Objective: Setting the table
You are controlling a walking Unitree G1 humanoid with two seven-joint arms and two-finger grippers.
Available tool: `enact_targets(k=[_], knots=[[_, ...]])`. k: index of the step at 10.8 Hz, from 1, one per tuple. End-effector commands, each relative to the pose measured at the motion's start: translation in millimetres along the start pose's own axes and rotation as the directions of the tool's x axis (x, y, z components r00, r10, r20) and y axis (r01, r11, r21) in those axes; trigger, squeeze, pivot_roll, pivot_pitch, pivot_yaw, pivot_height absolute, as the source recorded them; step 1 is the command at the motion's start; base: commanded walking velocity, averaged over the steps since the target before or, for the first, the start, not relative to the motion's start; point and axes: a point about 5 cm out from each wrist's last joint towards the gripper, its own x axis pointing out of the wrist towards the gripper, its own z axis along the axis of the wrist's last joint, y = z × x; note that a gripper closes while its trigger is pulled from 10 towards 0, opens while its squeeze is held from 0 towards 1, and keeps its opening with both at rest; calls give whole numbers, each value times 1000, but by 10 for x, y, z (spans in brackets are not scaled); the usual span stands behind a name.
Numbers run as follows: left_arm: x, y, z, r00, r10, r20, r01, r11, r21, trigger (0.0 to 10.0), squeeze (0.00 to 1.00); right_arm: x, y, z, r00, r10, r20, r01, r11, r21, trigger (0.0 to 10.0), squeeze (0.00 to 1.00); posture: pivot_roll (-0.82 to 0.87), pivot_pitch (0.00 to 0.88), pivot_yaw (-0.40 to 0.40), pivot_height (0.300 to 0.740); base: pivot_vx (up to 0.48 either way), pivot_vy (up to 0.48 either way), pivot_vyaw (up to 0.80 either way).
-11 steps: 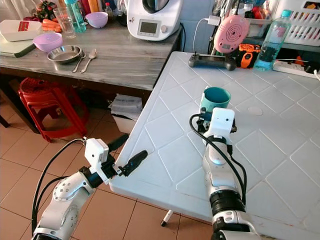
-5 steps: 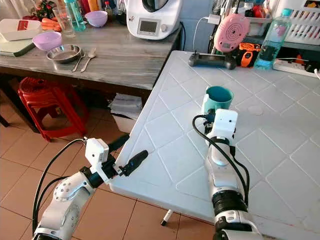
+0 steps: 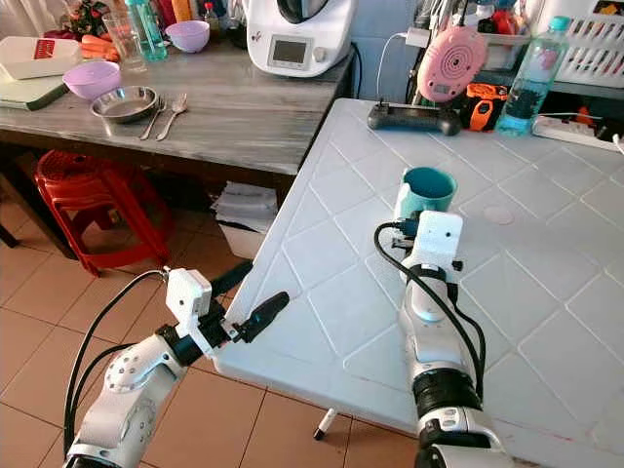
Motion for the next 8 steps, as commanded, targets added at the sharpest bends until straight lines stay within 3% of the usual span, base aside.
enact_targets(k=[1,8], knots=[[29,-20,51,1000,-25,10,25,1000,13,10000,0,22,11,36,1000,2,16,-2,1000,1,0,0,68,73,40,740,0,0,0],[81,-29,92,999,-20,44,21,999,-31,10000,0,20,42,29,1000,17,18,-17,1000,3,0,0,65,65,35,740,0,0,0]])
